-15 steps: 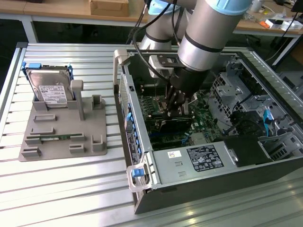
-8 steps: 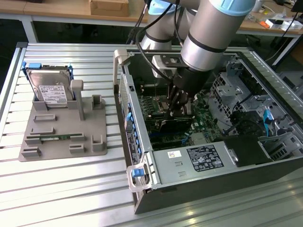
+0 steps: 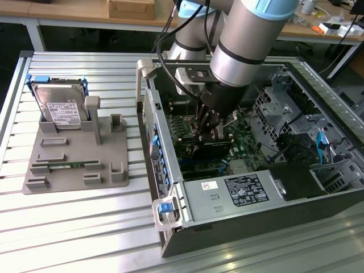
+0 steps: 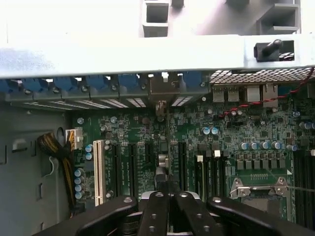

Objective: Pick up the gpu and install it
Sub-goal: 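Press down on the gpu until it lock into place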

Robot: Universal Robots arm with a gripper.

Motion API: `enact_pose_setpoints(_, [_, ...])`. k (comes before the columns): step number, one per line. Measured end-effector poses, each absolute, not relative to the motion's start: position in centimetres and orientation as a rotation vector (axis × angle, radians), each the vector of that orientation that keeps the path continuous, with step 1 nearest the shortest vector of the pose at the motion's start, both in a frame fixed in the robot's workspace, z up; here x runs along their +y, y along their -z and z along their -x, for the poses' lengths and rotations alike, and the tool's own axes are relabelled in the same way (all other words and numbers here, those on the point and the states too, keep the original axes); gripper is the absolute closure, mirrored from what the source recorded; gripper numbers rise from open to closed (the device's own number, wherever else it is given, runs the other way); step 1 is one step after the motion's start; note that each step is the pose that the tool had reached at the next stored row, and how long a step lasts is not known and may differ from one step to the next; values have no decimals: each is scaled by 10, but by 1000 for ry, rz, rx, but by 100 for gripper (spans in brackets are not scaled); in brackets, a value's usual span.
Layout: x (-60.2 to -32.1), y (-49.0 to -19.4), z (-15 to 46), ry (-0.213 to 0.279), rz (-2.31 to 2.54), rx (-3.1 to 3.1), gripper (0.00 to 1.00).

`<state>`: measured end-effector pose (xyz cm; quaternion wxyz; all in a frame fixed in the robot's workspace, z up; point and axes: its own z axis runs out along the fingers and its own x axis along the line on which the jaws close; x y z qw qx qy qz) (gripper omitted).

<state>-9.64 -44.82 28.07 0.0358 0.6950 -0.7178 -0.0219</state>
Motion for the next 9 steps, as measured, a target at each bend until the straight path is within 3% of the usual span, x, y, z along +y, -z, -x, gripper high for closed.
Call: enact_pose_setpoints(9, [-448, -273, 99, 67, -2135, -2205, 89])
